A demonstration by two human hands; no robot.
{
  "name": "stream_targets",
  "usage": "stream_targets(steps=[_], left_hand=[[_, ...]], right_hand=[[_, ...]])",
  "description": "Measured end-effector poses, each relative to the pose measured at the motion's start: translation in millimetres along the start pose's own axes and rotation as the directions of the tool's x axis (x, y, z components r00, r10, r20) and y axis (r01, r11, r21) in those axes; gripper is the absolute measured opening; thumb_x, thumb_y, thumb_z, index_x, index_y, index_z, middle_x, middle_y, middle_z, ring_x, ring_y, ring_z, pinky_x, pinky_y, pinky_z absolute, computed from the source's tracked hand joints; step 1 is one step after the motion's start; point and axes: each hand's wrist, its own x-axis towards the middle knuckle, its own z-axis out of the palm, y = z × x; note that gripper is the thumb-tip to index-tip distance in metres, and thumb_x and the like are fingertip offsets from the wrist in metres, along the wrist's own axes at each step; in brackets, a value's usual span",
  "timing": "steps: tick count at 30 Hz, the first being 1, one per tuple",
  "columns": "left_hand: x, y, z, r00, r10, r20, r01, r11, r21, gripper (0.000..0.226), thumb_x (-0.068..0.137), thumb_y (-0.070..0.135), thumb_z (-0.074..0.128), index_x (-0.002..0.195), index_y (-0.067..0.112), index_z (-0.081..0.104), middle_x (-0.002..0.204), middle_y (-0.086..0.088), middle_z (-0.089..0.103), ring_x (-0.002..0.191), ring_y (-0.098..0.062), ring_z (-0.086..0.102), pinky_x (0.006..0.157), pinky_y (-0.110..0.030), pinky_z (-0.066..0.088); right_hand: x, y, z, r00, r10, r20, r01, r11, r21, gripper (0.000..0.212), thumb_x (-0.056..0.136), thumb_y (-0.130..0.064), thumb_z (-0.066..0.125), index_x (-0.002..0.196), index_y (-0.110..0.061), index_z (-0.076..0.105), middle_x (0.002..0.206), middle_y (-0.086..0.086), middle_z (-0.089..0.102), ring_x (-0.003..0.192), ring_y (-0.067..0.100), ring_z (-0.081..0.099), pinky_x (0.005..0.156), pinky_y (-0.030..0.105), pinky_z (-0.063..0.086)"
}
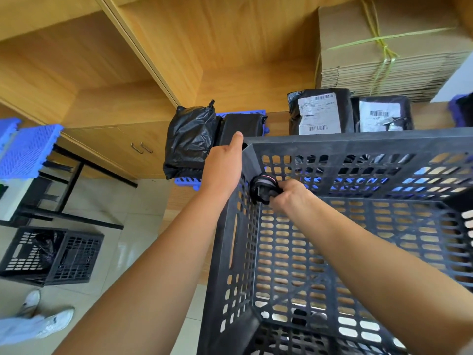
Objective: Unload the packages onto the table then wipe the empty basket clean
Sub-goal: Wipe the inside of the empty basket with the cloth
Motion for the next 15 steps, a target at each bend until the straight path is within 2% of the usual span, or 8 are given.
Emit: stream_targets(steps=[2,3,4,6,9,11,13,15], left_hand=[[-3.1,3.9,0.3,0.999,-0.032,-0.004,0.032,0.999,-0.008,0.054,0.103,0.044,0.039,0.059,0.019,0.021,0.049,0.003,0.020,0.047,-0.017,0.021,0.053,-0.032,0.020],[-3.8,5.0,0.1,0.999,-0.051,-0.010,0.051,0.999,-0.019,0.057,0.102,0.046,0.040,0.058,0.017,0.018,0.047,0.004,0.018,0.046,-0.016,0.019,0.051,-0.032,0.019],[-4.9,5.7,-0.5,0.998,-0.059,-0.015,0.059,0.998,-0.024,0.057,0.101,0.048,0.040,0.059,0.017,0.018,0.047,0.005,0.017,0.045,-0.016,0.019,0.050,-0.032,0.018],[-5.6,6.0,-0.5,0.998,-0.063,-0.012,0.062,0.998,-0.032,0.057,0.101,0.048,0.040,0.060,0.016,0.018,0.050,0.002,0.019,0.048,-0.017,0.020,0.051,-0.033,0.018],[-6.1,6.7,-1.8,0.997,-0.079,-0.004,0.079,0.996,-0.034,0.054,0.100,0.050,0.039,0.062,0.014,0.023,0.058,-0.002,0.024,0.054,-0.020,0.025,0.054,-0.034,0.020],[-6.2,5.9,-2.0,0.997,-0.083,0.003,0.083,0.996,-0.030,0.052,0.100,0.050,0.039,0.065,0.012,0.031,0.058,-0.003,0.028,0.055,-0.020,0.028,0.055,-0.035,0.024],[-8.0,4.5,-2.3,0.994,-0.105,0.007,0.105,0.992,-0.071,0.053,0.098,0.053,0.042,0.064,0.013,0.032,0.059,-0.003,0.033,0.059,-0.021,0.034,0.059,-0.035,0.028],[-7.4,2.2,-2.6,0.994,-0.104,0.016,0.105,0.988,-0.115,0.049,0.097,0.054,0.045,0.071,0.013,0.040,0.069,-0.007,0.041,0.067,-0.022,0.041,0.064,-0.036,0.031]], right_hand=[[-11.9,0.6,2.7,0.998,-0.022,0.057,0.022,1.000,-0.006,0.038,0.108,-0.009,0.030,0.105,0.010,0.062,0.084,0.017,0.058,0.064,0.030,0.070,0.040,0.024,0.049],[-19.1,0.6,4.9,0.997,-0.019,0.080,0.017,0.999,0.036,0.041,0.108,-0.009,0.029,0.090,0.008,0.062,0.073,0.017,0.054,0.040,0.027,0.060,0.025,0.020,0.033],[-25.1,1.2,6.1,0.993,-0.032,0.115,0.025,0.998,0.062,0.042,0.107,-0.008,0.030,0.078,0.004,0.058,0.065,0.015,0.052,0.029,0.022,0.050,0.023,0.016,0.024],[-35.9,2.7,9.1,0.986,-0.053,0.157,0.045,0.997,0.055,0.040,0.105,-0.007,0.034,0.071,0.000,0.053,0.056,0.010,0.053,0.033,0.018,0.042,0.025,0.016,0.021],[-51.8,0.3,12.8,0.970,-0.073,0.232,0.059,0.996,0.067,0.039,0.104,-0.009,0.037,0.068,-0.003,0.052,0.060,0.007,0.050,0.049,0.013,0.037,0.035,0.014,0.025],[-54.9,-1.1,14.2,0.960,-0.070,0.271,0.044,0.994,0.103,0.036,0.104,-0.009,0.040,0.071,-0.004,0.053,0.057,0.007,0.052,0.050,0.014,0.038,0.034,0.016,0.031],[-55.6,0.5,10.8,0.953,-0.072,0.294,0.034,0.991,0.131,0.026,0.100,-0.003,0.041,0.079,-0.003,0.056,0.068,0.008,0.054,0.053,0.016,0.044,0.035,0.018,0.039],[-53.2,0.2,5.5,0.936,-0.103,0.335,0.066,0.991,0.119,0.024,0.098,0.001,0.038,0.090,-0.001,0.060,0.078,0.007,0.054,0.059,0.015,0.046,0.046,0.015,0.045]])
